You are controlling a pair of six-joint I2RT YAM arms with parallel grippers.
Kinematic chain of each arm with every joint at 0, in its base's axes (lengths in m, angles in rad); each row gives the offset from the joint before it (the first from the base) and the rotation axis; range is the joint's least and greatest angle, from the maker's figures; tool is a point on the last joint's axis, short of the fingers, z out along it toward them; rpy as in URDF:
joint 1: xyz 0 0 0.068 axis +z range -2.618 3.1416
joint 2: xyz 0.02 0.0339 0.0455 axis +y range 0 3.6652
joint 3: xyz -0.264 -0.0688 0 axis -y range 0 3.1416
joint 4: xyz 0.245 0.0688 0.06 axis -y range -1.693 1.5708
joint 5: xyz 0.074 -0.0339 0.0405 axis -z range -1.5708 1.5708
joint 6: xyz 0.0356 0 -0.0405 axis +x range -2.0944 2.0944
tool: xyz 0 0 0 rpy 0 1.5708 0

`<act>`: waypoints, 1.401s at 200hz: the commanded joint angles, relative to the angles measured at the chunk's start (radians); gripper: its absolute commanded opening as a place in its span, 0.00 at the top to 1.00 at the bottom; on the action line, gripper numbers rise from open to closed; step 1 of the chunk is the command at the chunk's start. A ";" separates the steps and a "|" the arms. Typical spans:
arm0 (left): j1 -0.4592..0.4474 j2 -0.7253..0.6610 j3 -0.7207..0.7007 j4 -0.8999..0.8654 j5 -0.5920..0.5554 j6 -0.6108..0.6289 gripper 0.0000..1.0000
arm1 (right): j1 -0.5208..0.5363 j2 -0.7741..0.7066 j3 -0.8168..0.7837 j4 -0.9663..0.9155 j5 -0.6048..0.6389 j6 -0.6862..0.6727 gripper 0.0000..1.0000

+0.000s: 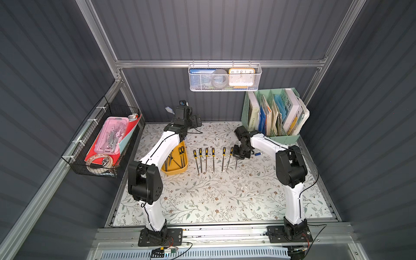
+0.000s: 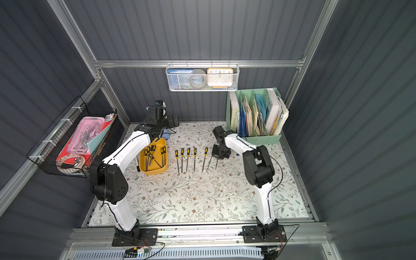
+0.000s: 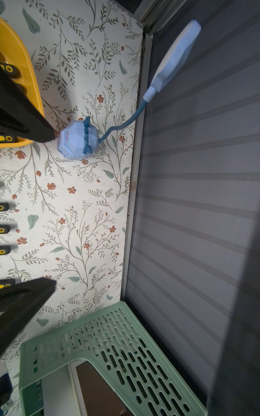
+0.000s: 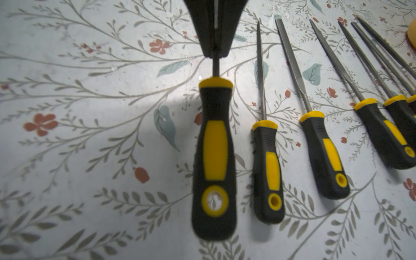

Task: Take the file tool out of the storage box
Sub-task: Place the file tool at the center of the board.

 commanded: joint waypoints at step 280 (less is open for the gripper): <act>0.167 0.295 0.120 -0.418 -0.059 -0.055 0.44 | -0.041 -0.100 0.086 -0.082 0.096 -0.030 0.59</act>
